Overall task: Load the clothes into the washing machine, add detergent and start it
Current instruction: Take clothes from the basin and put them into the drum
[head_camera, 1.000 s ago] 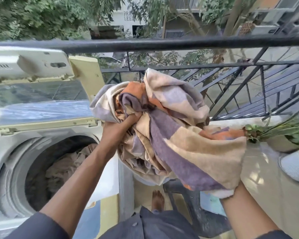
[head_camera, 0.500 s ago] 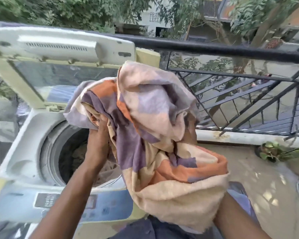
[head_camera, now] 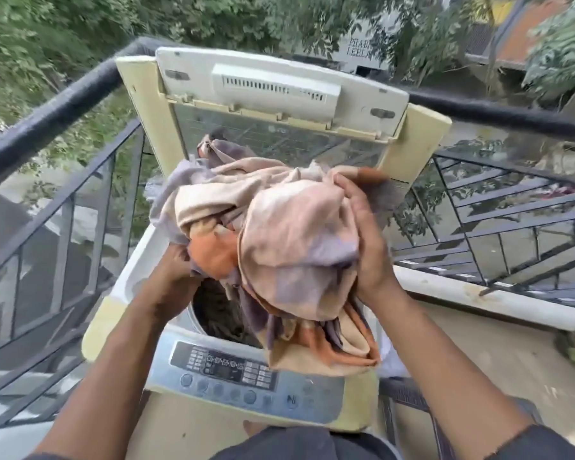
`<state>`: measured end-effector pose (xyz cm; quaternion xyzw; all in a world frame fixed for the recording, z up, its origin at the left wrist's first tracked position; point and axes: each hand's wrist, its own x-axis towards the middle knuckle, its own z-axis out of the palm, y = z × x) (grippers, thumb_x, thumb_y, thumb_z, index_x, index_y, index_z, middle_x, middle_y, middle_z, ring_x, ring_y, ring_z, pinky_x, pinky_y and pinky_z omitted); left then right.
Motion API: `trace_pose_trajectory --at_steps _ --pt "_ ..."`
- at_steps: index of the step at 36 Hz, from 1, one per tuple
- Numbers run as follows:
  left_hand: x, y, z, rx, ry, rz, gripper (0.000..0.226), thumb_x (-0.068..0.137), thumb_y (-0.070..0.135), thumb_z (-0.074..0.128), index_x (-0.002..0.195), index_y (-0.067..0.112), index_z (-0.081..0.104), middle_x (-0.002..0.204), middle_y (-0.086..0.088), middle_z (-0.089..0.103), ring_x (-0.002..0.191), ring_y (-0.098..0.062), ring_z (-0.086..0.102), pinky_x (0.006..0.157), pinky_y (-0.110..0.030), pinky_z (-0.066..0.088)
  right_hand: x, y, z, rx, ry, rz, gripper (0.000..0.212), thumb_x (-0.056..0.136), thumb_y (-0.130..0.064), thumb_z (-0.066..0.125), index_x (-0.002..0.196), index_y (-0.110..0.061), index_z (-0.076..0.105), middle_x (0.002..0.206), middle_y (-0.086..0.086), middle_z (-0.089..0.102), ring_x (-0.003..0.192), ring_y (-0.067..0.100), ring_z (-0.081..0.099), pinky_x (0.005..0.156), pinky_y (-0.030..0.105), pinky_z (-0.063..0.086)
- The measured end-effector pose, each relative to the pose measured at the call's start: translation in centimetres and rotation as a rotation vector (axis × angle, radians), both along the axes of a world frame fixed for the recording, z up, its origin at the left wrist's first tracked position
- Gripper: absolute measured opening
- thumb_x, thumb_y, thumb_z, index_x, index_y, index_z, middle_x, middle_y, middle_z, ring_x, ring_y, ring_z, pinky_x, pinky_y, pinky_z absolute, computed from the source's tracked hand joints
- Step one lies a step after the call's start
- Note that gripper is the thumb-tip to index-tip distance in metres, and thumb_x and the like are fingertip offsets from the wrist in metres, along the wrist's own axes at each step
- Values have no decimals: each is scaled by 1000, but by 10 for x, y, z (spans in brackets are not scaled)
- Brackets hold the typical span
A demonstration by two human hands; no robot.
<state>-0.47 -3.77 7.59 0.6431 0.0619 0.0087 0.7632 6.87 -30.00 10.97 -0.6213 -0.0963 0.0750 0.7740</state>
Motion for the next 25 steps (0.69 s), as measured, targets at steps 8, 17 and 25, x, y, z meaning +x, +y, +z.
trace_pose_trajectory --at_steps 8,17,25 --pt "17 37 -51 -295 229 -9 60 43 -7 67 101 5 78 89 -12 76 77 -20 74 70 -27 62 20 38 -54 -439 -137 35 87 83 -20 76 157 -18 31 156 -17 37 148 -4 32 121 21 27" --pt "42 66 -92 249 506 421 63 70 14 68 132 8 59 111 -12 70 96 -30 71 72 -31 55 17 45 -169 -1129 -330 88 93 73 -5 58 160 -28 31 155 8 44 139 34 47 109 47 47" --pt "39 26 -127 971 74 314 49 81 1 75 126 15 65 121 -6 66 113 -32 63 97 -45 50 36 63 -201 -1545 88 712 59 90 -42 59 144 -25 42 147 9 46 130 36 53 95 47 49"
